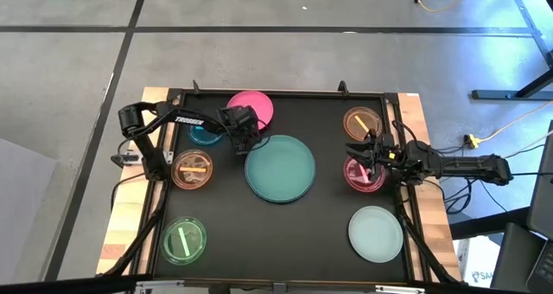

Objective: Stack plastic plates
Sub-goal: Stack the large pink plate on top of the stacked plates

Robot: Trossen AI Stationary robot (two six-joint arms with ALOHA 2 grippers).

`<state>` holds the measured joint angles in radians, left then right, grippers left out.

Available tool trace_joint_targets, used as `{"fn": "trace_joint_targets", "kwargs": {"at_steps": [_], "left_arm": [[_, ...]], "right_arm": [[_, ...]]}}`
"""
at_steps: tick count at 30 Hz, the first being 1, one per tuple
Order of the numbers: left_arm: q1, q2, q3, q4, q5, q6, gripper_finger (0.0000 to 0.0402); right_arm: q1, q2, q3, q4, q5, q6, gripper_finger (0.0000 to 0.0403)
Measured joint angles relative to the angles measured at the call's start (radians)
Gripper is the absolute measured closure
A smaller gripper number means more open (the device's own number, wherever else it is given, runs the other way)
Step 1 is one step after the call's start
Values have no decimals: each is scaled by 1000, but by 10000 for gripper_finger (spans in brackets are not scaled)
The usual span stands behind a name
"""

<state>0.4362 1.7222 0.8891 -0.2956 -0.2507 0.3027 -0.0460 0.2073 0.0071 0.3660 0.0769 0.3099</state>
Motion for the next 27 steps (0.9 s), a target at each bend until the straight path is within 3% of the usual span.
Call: {"fn": "trace_joint_targets", "kwargs": {"at_steps": [9,17,27], "left_arm": [[-86,0,100,-79,-110,-13,388],[-241,0,272,-229,-212,-40,387],[-492,-1,444,-271,-184,-103,387]], "right_arm": [[0,0,0,19,-1,-1,265],[0,0,0,54,-2,-30,265],[0,0,0,52,-29,-56,265]]}}
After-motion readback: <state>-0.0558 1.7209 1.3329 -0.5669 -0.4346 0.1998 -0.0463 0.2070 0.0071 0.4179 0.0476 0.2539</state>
